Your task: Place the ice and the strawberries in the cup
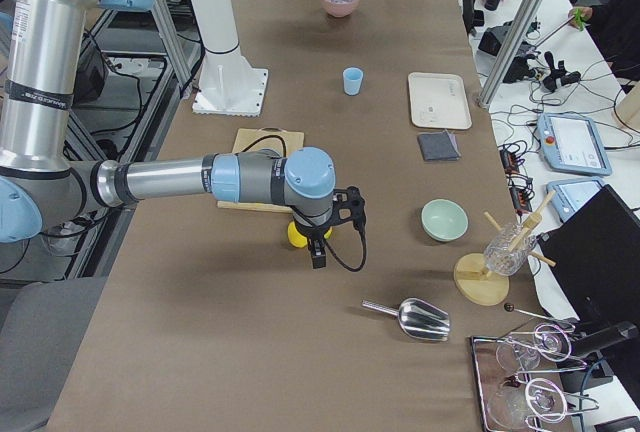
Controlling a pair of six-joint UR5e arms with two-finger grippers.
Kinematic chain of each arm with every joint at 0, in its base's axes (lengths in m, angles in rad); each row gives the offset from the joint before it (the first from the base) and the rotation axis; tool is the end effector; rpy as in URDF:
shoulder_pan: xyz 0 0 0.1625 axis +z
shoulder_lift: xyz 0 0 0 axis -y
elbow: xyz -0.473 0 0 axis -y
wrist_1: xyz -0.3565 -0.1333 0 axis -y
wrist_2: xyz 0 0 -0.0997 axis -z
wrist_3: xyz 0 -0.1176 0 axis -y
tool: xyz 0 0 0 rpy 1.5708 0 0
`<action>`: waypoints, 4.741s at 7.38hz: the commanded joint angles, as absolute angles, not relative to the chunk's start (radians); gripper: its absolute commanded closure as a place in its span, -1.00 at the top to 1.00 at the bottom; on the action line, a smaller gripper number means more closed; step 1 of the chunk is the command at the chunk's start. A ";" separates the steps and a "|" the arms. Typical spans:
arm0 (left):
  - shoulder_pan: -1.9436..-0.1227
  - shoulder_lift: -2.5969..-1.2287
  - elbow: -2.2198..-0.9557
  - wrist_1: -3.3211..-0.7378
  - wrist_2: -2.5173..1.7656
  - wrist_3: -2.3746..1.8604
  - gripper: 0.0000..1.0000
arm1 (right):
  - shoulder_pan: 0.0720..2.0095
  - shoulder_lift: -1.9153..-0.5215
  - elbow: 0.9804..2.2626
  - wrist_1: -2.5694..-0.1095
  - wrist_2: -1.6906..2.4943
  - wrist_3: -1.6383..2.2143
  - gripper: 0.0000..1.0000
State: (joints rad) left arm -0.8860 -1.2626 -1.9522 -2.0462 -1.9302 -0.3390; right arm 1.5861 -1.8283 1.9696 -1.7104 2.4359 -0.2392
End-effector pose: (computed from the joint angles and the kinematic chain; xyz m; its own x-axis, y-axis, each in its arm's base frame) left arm 0.1530 -0.3328 0.6291 0.7539 0.4726 -0.4564 -0.3064 0.8674 0.3920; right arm 0.0489 -0.3316 0.6458 0.6337 -0.2285 0.7391 0.1388 0.9735 0.1820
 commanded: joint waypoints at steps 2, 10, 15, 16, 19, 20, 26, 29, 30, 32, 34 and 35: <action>-0.831 -1.258 -1.948 -2.045 -1.924 -0.351 0.68 | 1.586 -1.830 1.970 -1.712 2.436 -0.239 1.00; -0.842 -1.246 -1.940 -2.048 -1.940 -0.298 0.39 | 1.586 -1.845 1.973 -1.712 2.436 -0.239 1.00; -0.847 -1.238 -1.937 -2.048 -1.967 -0.246 0.34 | 1.586 -1.845 1.974 -1.710 2.437 -0.239 1.00; -0.862 -1.244 -1.950 -2.043 -1.985 -0.192 0.32 | 1.586 -1.844 1.974 -1.710 2.437 -0.239 1.00; -0.871 -1.256 -1.936 -2.046 -1.991 -0.138 0.26 | 1.586 -1.845 1.974 -1.710 2.442 -0.239 1.00; -0.871 -1.253 -1.934 -2.051 -1.988 -0.124 0.26 | 1.586 -1.844 1.974 -1.710 2.442 -0.239 1.00; -0.870 -1.266 -1.925 -2.063 -1.959 -0.117 0.26 | 1.586 -1.847 1.974 -1.710 2.442 -0.239 1.00; -0.865 -1.272 -1.908 -2.065 -1.950 -0.117 0.26 | 1.586 -1.847 1.974 -1.712 2.444 -0.239 1.00; -0.865 -1.273 -1.913 -2.065 -1.954 -0.118 0.25 | 1.586 -1.847 1.974 -1.712 2.444 -0.239 1.00; -0.861 -1.275 -1.916 -2.065 -1.959 -0.133 0.25 | 1.586 -1.847 1.974 -1.712 2.445 -0.239 1.00; -0.859 -1.275 -1.911 -2.065 -1.957 -0.133 0.25 | 1.586 -1.853 1.979 -1.712 2.445 -0.239 1.00; -0.856 -1.275 -1.908 -2.065 -1.956 -0.133 0.24 | 1.586 -1.859 1.982 -1.712 2.445 -0.239 1.00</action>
